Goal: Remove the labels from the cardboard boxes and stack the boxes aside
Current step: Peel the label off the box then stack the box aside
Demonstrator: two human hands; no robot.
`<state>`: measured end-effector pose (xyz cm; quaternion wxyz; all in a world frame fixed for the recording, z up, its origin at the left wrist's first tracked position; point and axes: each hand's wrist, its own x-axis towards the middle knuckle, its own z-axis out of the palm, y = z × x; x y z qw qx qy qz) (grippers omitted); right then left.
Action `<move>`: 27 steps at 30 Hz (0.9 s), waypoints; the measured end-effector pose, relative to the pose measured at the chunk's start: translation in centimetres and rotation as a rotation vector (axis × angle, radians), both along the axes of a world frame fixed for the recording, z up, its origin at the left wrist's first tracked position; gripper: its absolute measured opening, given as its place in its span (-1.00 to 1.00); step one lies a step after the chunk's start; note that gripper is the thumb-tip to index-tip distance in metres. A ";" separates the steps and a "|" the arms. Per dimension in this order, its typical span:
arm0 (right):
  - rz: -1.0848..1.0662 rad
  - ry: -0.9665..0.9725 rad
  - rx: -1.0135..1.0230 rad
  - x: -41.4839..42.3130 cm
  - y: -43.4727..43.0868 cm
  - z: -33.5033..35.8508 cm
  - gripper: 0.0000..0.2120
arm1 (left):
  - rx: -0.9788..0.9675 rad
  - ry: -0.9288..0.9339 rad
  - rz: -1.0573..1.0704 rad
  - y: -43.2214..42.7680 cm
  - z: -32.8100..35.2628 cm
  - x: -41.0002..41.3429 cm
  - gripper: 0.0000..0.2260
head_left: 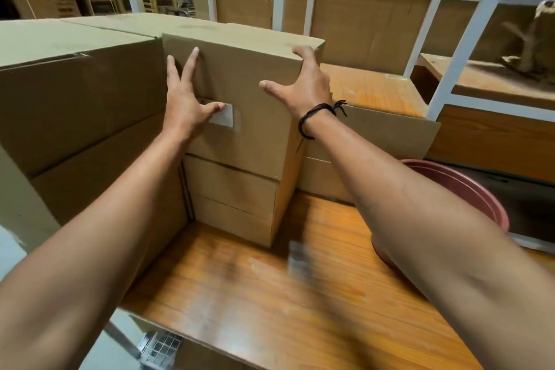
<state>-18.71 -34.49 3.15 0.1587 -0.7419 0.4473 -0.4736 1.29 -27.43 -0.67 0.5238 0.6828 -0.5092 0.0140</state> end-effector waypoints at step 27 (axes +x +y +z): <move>-0.024 -0.029 -0.143 -27.1 19.6 -5.1 -0.20 | -0.230 -0.058 -0.428 17.1 -1.9 -15.8 -0.21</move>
